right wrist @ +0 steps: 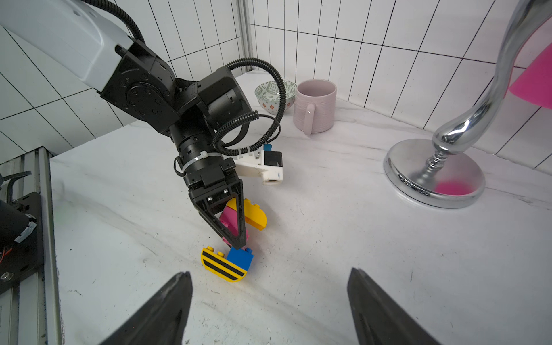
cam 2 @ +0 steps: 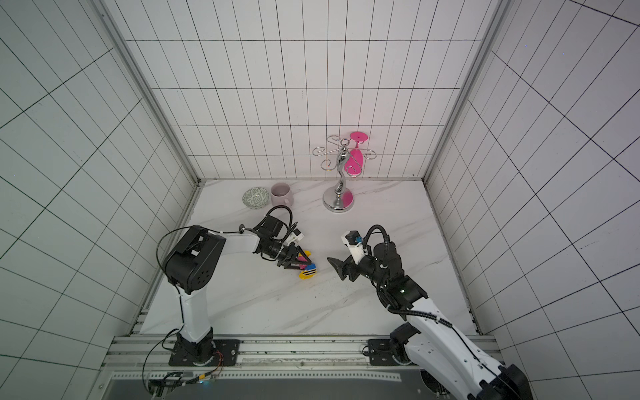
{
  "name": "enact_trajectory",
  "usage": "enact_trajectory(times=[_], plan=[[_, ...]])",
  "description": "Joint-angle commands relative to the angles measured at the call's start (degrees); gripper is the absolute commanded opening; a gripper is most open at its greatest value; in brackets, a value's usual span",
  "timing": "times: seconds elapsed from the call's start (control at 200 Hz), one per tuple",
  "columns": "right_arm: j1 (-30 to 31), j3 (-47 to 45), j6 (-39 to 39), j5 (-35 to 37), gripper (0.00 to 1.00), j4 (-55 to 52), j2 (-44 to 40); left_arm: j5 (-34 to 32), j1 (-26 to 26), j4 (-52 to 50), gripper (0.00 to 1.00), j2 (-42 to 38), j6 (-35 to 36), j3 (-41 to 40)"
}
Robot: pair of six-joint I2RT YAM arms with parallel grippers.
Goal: Assemble the letter s with lego
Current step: Adjust the lego brick at the center of the board.
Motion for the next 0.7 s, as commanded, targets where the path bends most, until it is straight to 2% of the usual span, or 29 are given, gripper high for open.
enact_trajectory(times=[0.0,0.695], plan=[[-0.70,1.42,-0.15,-0.31,0.85,-0.59,-1.01,-4.73,0.88,-2.17,0.48,2.51,-0.27,0.31],[-1.32,0.63,0.08,-1.51,0.85,1.55,-0.70,-10.10,5.62,-7.56,0.48,2.85,1.93,2.51]])
